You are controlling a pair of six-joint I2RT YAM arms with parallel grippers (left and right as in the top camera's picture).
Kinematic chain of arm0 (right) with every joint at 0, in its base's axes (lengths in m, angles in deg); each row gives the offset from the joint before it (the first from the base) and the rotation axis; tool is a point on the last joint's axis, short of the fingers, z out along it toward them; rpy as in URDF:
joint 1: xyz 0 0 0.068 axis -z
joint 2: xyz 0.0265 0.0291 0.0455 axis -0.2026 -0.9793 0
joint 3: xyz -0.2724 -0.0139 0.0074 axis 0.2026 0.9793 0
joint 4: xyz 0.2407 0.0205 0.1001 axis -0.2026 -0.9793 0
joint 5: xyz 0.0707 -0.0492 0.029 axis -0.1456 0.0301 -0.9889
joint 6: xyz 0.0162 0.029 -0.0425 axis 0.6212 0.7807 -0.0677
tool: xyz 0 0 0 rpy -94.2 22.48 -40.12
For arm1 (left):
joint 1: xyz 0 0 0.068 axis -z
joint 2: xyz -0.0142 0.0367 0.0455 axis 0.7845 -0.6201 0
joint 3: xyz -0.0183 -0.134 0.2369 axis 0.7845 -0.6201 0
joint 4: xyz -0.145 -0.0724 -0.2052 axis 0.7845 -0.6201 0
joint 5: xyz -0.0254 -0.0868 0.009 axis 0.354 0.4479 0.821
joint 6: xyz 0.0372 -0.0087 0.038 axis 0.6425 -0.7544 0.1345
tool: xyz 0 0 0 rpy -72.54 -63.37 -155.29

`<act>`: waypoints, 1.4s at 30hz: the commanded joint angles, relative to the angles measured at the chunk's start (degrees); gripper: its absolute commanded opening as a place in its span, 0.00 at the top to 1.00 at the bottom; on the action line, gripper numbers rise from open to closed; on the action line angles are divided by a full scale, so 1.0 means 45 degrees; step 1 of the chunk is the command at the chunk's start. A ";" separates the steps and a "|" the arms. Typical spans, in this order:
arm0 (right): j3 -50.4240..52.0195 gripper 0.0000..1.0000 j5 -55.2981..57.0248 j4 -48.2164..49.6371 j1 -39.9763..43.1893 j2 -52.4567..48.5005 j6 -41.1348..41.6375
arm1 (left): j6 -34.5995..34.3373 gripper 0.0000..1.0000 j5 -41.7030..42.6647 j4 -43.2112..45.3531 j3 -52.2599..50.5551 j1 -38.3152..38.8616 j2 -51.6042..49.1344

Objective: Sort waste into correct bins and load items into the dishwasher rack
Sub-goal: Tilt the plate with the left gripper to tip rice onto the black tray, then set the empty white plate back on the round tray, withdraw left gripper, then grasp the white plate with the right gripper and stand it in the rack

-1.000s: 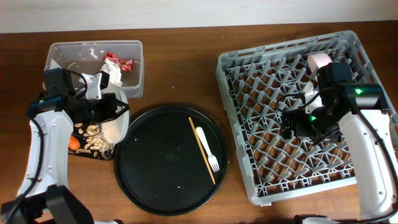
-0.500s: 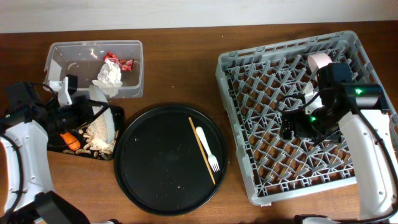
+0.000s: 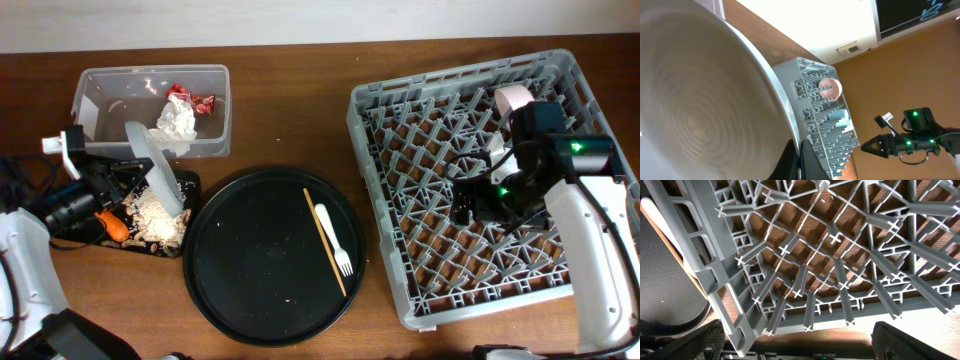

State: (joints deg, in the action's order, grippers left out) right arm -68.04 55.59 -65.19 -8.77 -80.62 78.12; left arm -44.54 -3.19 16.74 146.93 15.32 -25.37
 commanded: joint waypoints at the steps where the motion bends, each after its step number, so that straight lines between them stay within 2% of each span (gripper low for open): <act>1: -0.0005 0.02 0.0117 -0.0015 0.0024 0.0102 0.0044 | 0.0287 1.00 -0.0010 -0.0214 -0.0005 0.0243 0.0355; 3: -0.0005 0.02 0.0117 -0.0010 0.0024 0.0102 0.0044 | 0.0287 1.00 -0.1530 -0.0238 0.0000 0.1676 0.0753; 5: -0.0005 0.02 0.0117 -0.0010 0.0024 0.0102 0.0044 | 0.0083 1.00 -0.3857 -0.0520 0.0000 0.4216 0.1219; 7: -0.0005 0.02 0.0117 -0.0010 0.0024 0.0102 0.0044 | -0.0486 1.00 -0.7441 -0.1307 -0.0010 0.7145 0.1229; 8: -0.0005 0.02 0.0117 0.0000 0.0024 0.0102 0.0044 | -0.0855 1.00 -0.8602 -0.1443 -0.0029 0.8340 0.1229; 10: -0.0005 0.02 0.0117 -0.0010 0.0024 0.0102 0.0044 | -0.2229 1.00 -1.1477 -0.1423 -0.0039 1.0846 0.1224; 13: -0.0005 0.02 0.0117 -0.0005 0.0024 0.0102 0.0044 | -0.3283 1.00 -1.2580 -0.1229 -0.0083 1.2866 0.0884; 19: -0.0005 0.02 0.0117 -0.0010 0.0024 0.0102 0.0044 | -0.3832 0.99 -1.2565 -0.0933 -0.0457 1.4814 -0.1423; 20: -0.0005 0.02 0.0117 -0.0010 0.0024 0.0102 0.0044 | -0.3832 0.96 -1.2760 -0.0874 -0.0457 1.4916 -0.1705; 22: -0.0005 0.02 0.0117 -0.0010 0.0024 0.0102 0.0039 | -0.3847 0.85 -1.3459 -0.0826 -0.0457 1.4916 -0.1923; 23: -0.0005 0.02 0.0117 -0.0010 0.0024 0.0102 0.0044 | -0.3842 0.71 -1.3469 -0.0758 -0.0457 1.4916 -0.1933; 26: -0.0005 0.02 0.0112 -0.0024 0.0024 0.0102 0.0039 | -0.3832 0.55 -1.3542 -0.0821 -0.0325 1.4911 -0.1899; 27: -0.0005 0.02 0.0112 -0.0073 0.0024 0.0102 0.0039 | -0.3842 0.55 -1.3896 -0.1122 0.0068 1.4829 -0.1797; 29: -0.0005 0.01 -0.0005 -0.0092 0.0024 0.0102 -0.0151 | -0.4464 0.42 -1.5713 -0.2127 0.1127 1.4173 -0.1049; 30: -0.0010 0.01 -0.0899 -0.0078 0.0015 0.0102 -0.0971 | -0.4789 0.28 -1.6393 -0.2550 0.1486 1.3551 -0.0554; 31: -0.0024 0.01 -0.1365 -0.0024 -0.0053 0.0117 -0.1069 | -0.4833 0.26 -1.6466 -0.2725 0.1603 1.2687 -0.0005; 32: -0.0126 0.01 -0.1695 0.0058 -0.0612 0.0131 -0.1287 | -0.4979 0.25 -1.6470 -0.2987 0.1603 1.1030 0.0733; 33: -0.0194 0.01 -0.1710 0.0369 -0.1928 0.0126 -0.1209 | -0.5265 0.25 -1.6461 -0.3162 0.1603 0.9364 0.1180; 35: -0.0194 0.02 -0.1705 0.1185 -0.4056 0.0121 -0.0311 | -0.5634 0.13 -1.6310 -0.3322 0.1603 0.7096 0.1336; 37: -0.0194 0.02 -0.1661 0.2788 -0.6834 -0.0044 0.1098 | -0.5629 0.01 -1.6310 -0.3405 0.1598 0.5561 0.1336; 39: -0.0194 0.02 -0.1613 0.4371 -0.9146 -0.1064 0.2943 | -0.5634 0.01 -1.5868 -0.3405 0.1593 0.4585 0.1336; 42: -0.0194 0.01 -0.1559 0.5498 -1.0613 -0.3395 0.5085 | -0.5634 0.01 -1.5781 -0.3400 0.1593 0.4255 0.1336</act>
State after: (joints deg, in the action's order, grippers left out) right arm -68.30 48.24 -41.51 -53.89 -90.85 92.61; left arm -69.37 -75.53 1.37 153.51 34.72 -20.32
